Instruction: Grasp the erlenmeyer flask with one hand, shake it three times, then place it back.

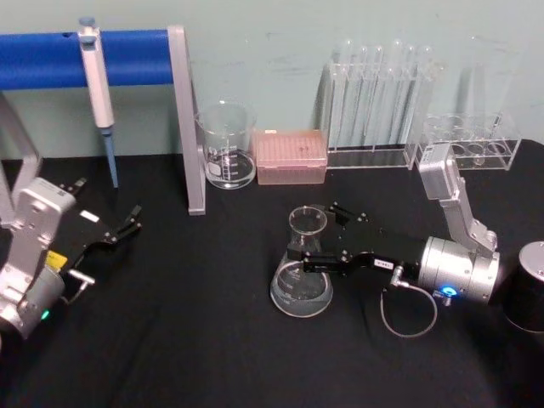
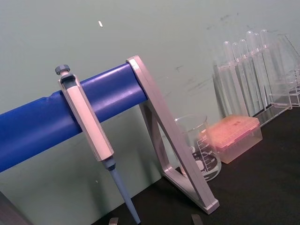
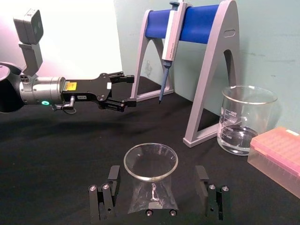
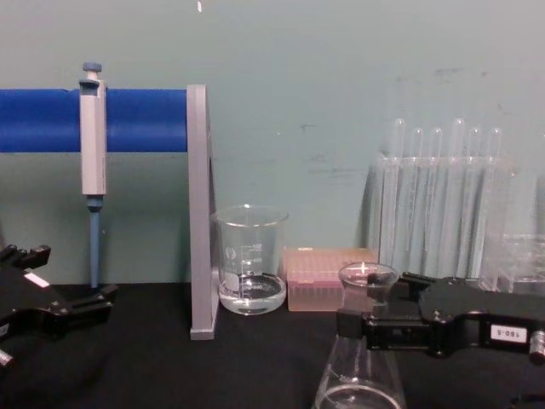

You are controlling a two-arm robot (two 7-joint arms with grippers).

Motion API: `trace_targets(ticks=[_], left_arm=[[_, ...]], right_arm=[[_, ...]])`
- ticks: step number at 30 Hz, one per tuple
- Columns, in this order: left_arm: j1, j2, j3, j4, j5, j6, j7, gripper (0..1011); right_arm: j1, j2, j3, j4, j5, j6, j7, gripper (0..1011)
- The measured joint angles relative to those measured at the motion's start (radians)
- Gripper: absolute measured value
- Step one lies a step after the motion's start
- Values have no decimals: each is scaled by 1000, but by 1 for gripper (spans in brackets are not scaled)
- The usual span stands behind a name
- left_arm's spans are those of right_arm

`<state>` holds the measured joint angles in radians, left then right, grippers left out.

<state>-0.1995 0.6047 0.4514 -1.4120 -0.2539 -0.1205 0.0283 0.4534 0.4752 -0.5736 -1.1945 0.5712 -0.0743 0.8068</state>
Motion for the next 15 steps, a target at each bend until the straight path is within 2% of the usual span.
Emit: trace_targets(ticks=[13,15], left_arm=[[0,0,0,0,0,0,0,1001],[0,0,0,0,0,0,0,1001]], right_arm=[[0,0,0,0,1,0,1,1002],[0,0,0,0,1,0,2,960]])
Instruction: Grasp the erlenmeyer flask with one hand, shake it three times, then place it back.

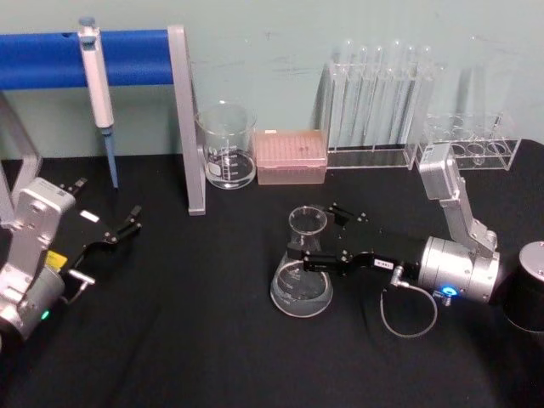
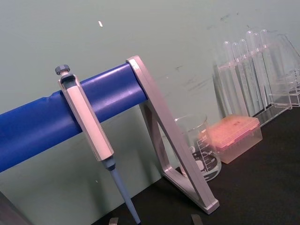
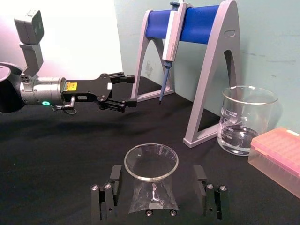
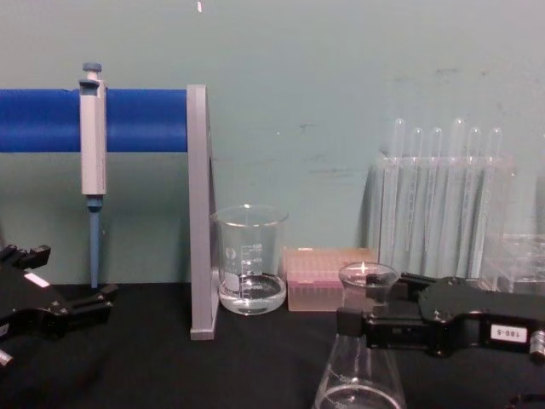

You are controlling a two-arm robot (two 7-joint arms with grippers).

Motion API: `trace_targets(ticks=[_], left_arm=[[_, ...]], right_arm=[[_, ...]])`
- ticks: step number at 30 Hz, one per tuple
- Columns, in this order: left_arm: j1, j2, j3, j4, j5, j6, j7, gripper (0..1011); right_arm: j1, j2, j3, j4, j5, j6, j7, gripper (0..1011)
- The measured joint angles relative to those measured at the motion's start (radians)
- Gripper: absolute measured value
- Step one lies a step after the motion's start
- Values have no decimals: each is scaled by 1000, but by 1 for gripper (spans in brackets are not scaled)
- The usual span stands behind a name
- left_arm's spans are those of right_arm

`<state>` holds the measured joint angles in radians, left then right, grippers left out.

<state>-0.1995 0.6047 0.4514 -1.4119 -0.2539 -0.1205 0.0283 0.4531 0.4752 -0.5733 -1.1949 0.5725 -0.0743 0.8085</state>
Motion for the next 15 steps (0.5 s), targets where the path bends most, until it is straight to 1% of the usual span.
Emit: trace_targets(ticks=[2,5,7,14,15], left_arm=[[0,0,0,0,0,0,0,1001],[0,0,0,0,0,0,0,1001],[0,0,0,0,0,0,0,1001],[0,0,0,0,0,0,0,1001],[0,0,0,0,0,0,0,1001]], right_arm=[[0,0,0,0,0,0,0,930],[0,0,0,0,0,0,1,857],[0,0,0,0,0,0,1,787],[0,0,0,0,0,0,1,593],[0,0,0,0,0,0,1,531]])
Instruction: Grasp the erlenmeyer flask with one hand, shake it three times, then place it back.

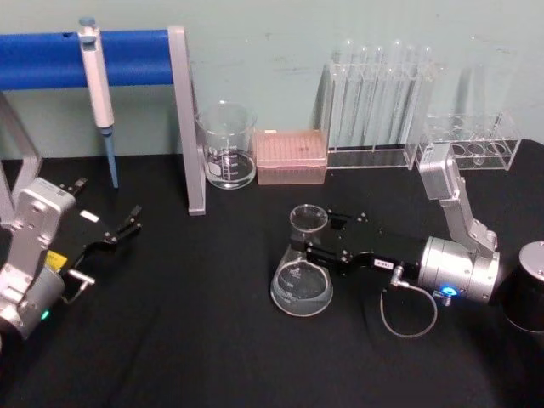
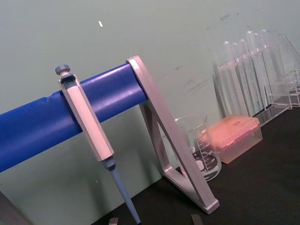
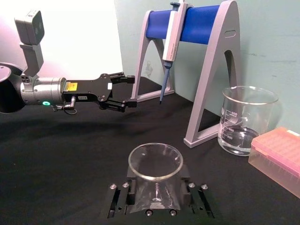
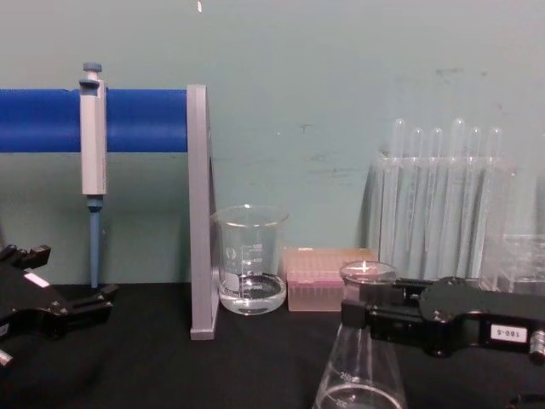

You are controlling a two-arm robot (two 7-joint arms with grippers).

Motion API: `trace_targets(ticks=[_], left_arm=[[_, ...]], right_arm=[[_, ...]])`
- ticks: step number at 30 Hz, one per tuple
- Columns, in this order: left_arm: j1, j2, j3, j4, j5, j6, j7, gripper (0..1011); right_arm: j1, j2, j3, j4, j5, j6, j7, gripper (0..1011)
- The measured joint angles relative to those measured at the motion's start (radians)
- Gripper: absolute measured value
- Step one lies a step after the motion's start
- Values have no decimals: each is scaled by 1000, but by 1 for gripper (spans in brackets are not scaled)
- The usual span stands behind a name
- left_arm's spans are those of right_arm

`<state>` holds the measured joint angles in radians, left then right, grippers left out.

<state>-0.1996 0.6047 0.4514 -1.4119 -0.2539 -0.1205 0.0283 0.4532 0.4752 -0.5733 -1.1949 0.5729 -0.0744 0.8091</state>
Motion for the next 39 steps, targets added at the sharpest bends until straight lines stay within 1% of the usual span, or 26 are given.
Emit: trace_targets(ticks=[3,5,24,29,32,35,36,37,38,39], left_arm=[[0,0,0,0,0,0,0,1001],[0,0,0,0,0,0,0,1001],[0,0,0,0,0,0,0,1001],[0,0,0,0,0,0,0,1001],[0,0,0,0,0,0,0,1001],[0,0,0,0,0,0,0,1001],[0,0,0,0,0,0,0,1001],[0,0,0,0,0,0,0,1001],[0,0,0,0,0,0,0,1001],[0,0,0,0,0,0,0,1001]], right_arm=[[0,0,0,0,0,0,0,462],[0,0,0,0,0,0,0,449],[0,0,1,0,1,0,0,449],[-15,0,20,-18,18,-8,-10,449],[-29,1,39,-49,29,-20,-34,449],[-46,3,64,-88,35,-27,-72,449],[-57,5,76,-110,35,-30,-101,449],[-62,6,82,-120,34,-31,-114,449],[-73,8,94,-144,27,-31,-144,449],[-78,9,100,-156,23,-32,-160,449]])
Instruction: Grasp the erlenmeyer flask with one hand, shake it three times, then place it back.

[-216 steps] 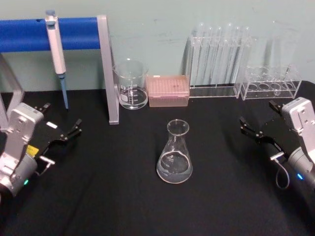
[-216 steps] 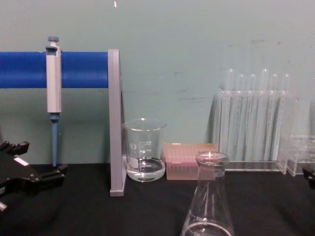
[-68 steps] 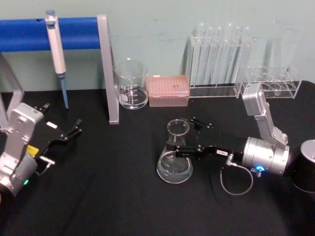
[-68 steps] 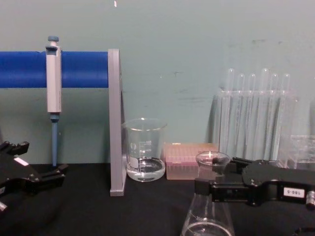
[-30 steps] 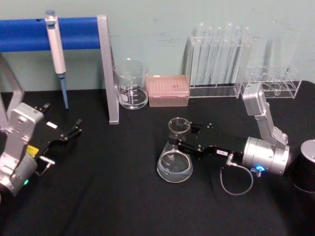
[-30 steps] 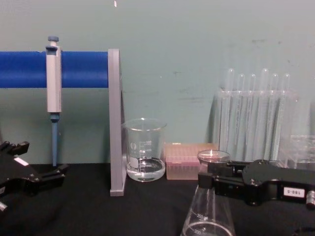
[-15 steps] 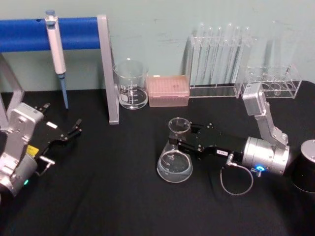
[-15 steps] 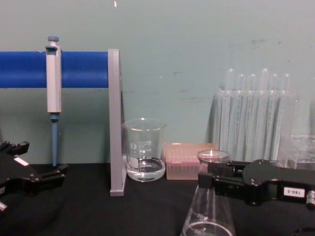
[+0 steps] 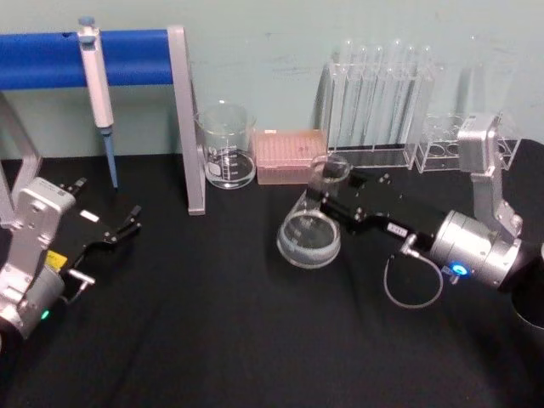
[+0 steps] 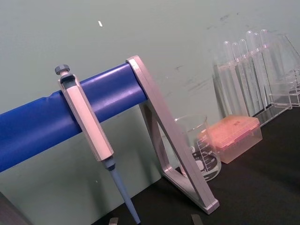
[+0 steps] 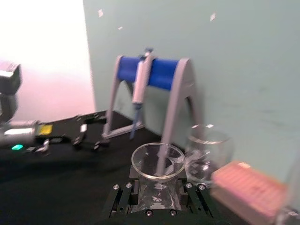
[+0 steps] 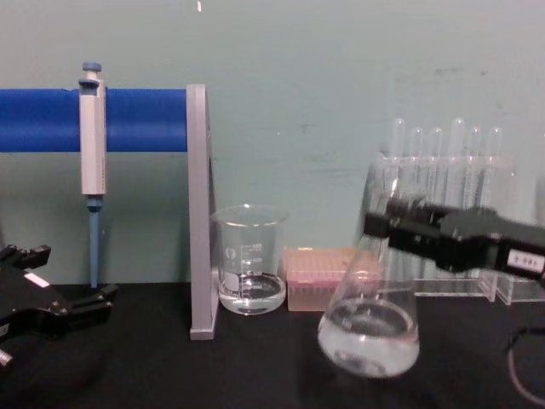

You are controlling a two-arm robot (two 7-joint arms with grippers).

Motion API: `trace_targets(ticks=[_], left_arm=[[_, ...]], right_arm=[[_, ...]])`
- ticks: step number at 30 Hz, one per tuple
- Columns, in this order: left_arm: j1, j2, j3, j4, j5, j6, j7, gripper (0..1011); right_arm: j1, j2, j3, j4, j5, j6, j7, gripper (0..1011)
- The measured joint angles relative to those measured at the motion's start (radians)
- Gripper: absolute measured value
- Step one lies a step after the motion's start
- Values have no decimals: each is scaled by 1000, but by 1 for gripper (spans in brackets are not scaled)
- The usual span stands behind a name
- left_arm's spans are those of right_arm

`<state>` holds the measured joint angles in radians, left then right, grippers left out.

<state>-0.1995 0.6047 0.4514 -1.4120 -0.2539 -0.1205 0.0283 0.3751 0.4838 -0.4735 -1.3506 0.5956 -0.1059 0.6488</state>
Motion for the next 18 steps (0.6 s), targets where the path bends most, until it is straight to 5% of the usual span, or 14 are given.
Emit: trace_targets(ticks=[18], left_arm=[[0,0,0,0,0,0,0,1001]], right_arm=[[-124,-11,115,-213,-172,23,-351,449]])
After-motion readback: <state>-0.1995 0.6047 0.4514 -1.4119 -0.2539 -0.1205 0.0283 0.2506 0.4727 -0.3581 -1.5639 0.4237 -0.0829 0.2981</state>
